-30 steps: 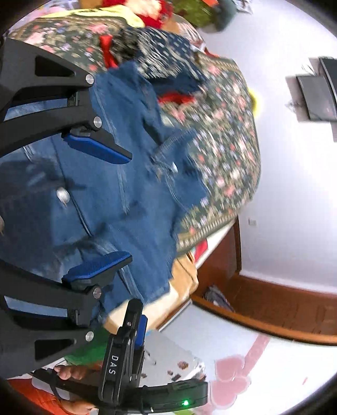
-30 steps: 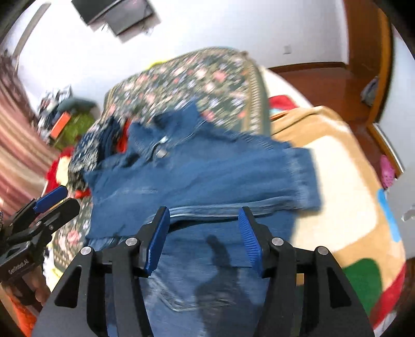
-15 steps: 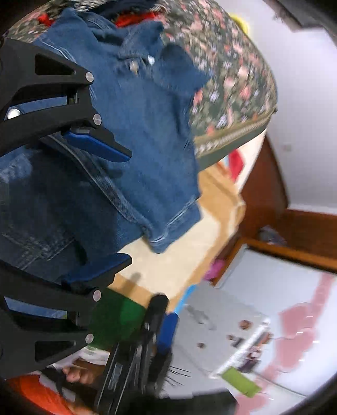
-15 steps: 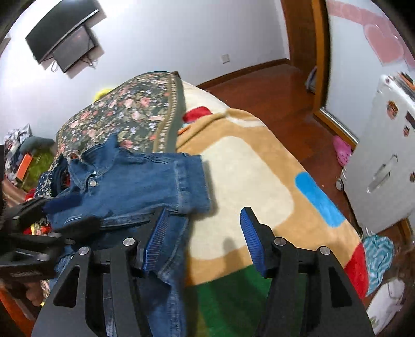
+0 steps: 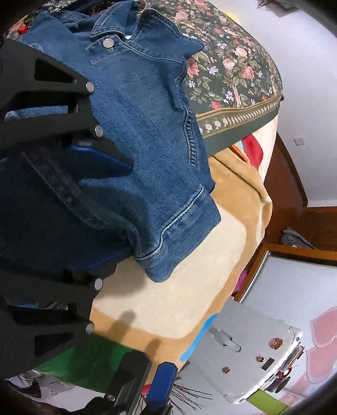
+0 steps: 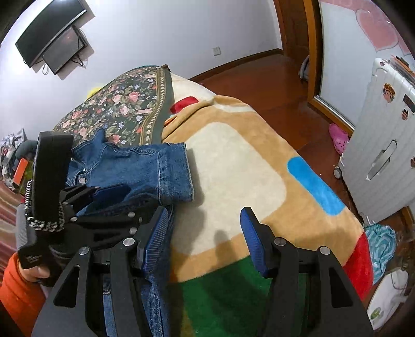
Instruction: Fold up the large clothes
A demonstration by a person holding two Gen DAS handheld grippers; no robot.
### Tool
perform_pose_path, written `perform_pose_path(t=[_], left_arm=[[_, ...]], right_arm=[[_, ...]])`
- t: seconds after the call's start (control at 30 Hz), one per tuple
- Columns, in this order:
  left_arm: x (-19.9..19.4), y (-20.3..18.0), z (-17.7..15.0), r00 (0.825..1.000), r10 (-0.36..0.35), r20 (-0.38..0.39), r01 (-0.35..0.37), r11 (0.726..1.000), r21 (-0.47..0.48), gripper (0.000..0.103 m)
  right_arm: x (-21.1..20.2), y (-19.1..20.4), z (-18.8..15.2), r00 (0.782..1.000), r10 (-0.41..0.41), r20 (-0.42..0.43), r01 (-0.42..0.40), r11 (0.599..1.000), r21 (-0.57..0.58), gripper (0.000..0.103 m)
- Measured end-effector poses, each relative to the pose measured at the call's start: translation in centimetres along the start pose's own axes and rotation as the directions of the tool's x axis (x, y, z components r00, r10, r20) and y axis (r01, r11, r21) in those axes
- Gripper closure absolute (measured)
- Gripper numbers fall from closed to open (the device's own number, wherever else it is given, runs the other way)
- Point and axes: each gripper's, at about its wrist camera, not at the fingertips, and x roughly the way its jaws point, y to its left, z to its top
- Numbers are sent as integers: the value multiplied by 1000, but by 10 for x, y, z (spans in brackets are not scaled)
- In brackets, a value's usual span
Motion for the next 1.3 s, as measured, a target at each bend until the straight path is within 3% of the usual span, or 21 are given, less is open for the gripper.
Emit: perform_pose_path(t=[0.17, 0.27, 0.47, 0.77, 0.9, 0.97, 1.03, 1.17, 1.3], left_arm=[[-4, 17, 0, 999, -35, 21, 37, 996, -81, 89], [-17, 34, -3, 997, -58, 56, 67, 983, -173, 92], [-66, 57, -11, 984, 11, 175, 27, 977, -212, 94], [-155, 132, -60, 933, 123, 337, 14, 927, -375, 95], [-190, 168, -97, 901, 208, 380, -12, 889, -459, 95], [-200, 183, -118, 894, 230, 385, -8, 867, -498, 97], [-205, 199, -140, 891, 254, 377, -12, 842, -540, 102], [-206, 222, -185, 889, 299, 348, -26, 790, -613, 102], [-184, 234, -225, 925, 268, 267, -32, 758, -651, 102]], right_arm=[[-3, 4, -1, 1000, 1, 1, -1, 1000, -10, 49], [-7, 7, -1, 1000, 1, 8, -1, 1000, -16, 49], [-14, 21, 0, 1000, 1, 24, 0, 999, -44, 49], [-22, 56, 0, 999, 20, 50, -14, 993, -115, 49], [-21, 77, -2, 998, 33, 58, -23, 988, -153, 49], [-20, 88, -5, 997, 44, 59, -33, 985, -171, 49], [-17, 100, -7, 997, 53, 47, -43, 981, -190, 49], [-8, 120, -14, 998, 60, 21, -54, 970, -236, 49], [1, 138, -23, 998, 60, -6, -59, 960, -274, 49]])
